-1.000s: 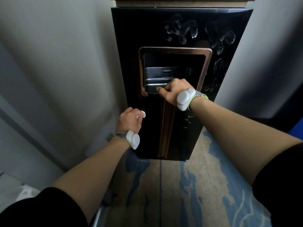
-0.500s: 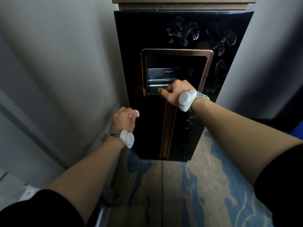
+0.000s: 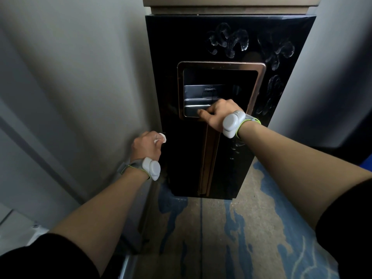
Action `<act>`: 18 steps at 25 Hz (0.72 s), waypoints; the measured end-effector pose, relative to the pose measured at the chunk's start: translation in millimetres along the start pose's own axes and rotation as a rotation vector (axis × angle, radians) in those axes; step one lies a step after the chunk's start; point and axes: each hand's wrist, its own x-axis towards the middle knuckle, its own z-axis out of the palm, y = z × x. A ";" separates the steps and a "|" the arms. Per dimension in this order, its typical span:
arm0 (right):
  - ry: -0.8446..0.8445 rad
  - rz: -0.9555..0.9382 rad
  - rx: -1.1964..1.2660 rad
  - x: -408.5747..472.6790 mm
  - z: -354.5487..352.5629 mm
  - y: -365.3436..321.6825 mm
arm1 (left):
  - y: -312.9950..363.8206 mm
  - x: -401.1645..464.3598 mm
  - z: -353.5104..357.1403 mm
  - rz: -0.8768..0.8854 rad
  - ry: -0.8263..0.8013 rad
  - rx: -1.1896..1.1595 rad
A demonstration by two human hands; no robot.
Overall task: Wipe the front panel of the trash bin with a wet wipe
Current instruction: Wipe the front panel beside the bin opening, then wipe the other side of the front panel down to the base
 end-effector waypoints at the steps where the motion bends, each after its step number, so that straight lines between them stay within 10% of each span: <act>1: 0.009 0.004 0.003 0.1 0.7 0.0 | -0.8 0.9 -1.3 -0.005 0.014 -0.002; 18: 0.124 -0.244 0.215 -29.9 -24.2 -18.3 | 88.4 8.5 -57.3 -0.017 0.176 -0.902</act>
